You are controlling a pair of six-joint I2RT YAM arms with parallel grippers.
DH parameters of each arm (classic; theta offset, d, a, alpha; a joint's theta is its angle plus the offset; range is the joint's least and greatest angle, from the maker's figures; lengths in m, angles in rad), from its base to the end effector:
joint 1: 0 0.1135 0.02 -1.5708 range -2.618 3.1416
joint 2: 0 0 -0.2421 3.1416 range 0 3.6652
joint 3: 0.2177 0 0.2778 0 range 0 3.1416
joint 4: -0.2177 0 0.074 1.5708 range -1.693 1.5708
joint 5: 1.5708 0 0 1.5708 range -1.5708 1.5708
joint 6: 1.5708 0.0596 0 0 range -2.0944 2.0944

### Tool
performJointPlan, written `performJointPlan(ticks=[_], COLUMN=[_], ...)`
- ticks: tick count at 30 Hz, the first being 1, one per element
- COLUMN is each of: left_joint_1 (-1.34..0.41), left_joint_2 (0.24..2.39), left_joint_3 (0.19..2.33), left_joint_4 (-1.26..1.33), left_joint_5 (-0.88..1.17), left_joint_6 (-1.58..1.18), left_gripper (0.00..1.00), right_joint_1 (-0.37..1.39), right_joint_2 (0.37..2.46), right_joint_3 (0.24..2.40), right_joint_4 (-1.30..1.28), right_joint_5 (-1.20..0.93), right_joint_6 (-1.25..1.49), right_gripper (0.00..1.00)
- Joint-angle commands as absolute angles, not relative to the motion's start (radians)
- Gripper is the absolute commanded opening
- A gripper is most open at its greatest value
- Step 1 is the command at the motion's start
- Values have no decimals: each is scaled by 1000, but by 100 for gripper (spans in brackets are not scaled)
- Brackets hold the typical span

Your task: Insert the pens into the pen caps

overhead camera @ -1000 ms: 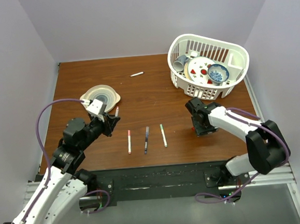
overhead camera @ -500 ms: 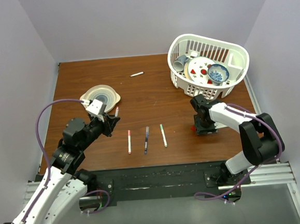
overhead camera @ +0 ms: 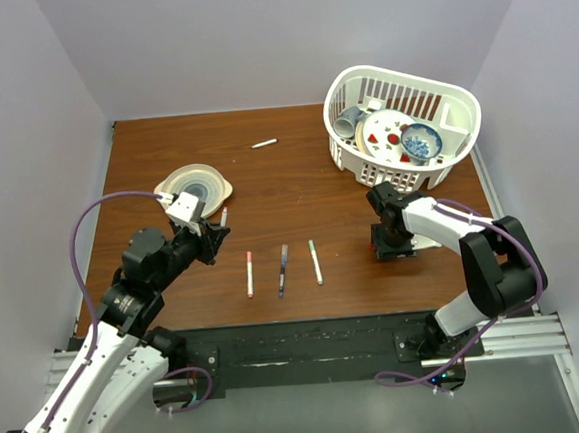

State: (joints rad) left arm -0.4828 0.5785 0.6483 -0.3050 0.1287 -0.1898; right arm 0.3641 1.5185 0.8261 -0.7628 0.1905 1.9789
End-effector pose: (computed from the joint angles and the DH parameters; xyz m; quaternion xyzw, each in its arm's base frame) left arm 0.1852 -0.1057 0.2936 0.1538 0.7694 -0.2516 0.5667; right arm 0.2561 0.0855 0.0967 0.7218 0.6831 0.0161 0.1098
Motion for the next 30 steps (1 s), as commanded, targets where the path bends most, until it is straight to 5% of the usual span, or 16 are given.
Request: performJointPlan(ticks=[1, 16, 21, 30], left_joint_1=[-485, -485, -485, -485], left_joint_2=[577, 580, 580, 577], left_joint_3=[655, 657, 658, 657], left_joint_4=[-287, -287, -288, -291], left_joint_5=[115, 107, 103, 97], left_joint_6=[-170, -170, -170, -170], left_gripper=[0, 0, 0, 0], right_joint_1=[364, 359, 357, 351], right_joint_2=[1546, 1526, 1519, 1512], right_joint_3=[808, 801, 821, 795], right_joint_4=[-821, -854, -890, -832], right_joint_5=[236, 345, 385, 361], right_joint_6=[2080, 1993, 1965, 1951], right_gripper=[46, 29, 42, 42])
